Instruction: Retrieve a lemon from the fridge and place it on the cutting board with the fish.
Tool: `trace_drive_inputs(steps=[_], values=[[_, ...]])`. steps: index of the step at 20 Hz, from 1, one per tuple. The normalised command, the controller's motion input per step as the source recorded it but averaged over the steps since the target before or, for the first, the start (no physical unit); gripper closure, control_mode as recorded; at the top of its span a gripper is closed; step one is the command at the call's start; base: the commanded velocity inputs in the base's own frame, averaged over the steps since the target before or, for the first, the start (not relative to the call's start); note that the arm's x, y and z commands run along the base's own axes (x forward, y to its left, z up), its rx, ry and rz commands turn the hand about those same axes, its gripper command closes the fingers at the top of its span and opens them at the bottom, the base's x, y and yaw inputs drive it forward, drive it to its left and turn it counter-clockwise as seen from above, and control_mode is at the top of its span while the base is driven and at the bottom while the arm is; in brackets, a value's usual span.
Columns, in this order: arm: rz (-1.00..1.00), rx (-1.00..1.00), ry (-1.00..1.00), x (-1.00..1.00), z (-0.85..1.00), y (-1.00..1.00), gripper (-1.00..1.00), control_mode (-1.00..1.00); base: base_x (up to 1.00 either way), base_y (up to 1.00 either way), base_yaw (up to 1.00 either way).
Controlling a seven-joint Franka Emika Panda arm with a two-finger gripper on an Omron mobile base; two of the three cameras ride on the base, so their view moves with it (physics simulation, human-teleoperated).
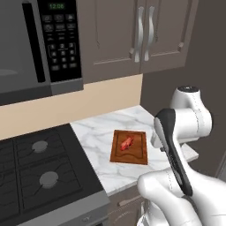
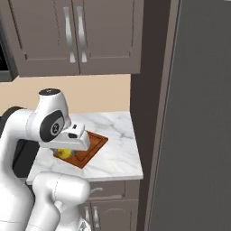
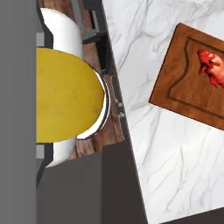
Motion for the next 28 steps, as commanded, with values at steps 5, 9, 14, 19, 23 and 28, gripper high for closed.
trace_drive_inputs(steps=[5,9,14,19,23,28], values=[[0.17,-0.01,0.14,0.83,-0.56,0.17,1.00,-1.00,0.00,0.00,0.00],[0.15,0.00,0.00,0.71,-0.33,0.00,1.00,-1.00,0.00,0.00,0.00],[0.14,0.00,-0.08,0.57,-0.46,0.00,1.00,-1.00,0.00,0.00,0.00],[0.13,0.00,-0.03,0.51,-0.48,0.00,1.00,-1.00,0.00,0.00,0.00],[0.17,0.00,0.00,0.64,-0.35,0.08,1.00,-1.00,0.00,0.00,0.00],[0.14,0.00,0.00,0.60,-0.35,0.04,1.00,-1.00,0.00,0.00,0.00]])
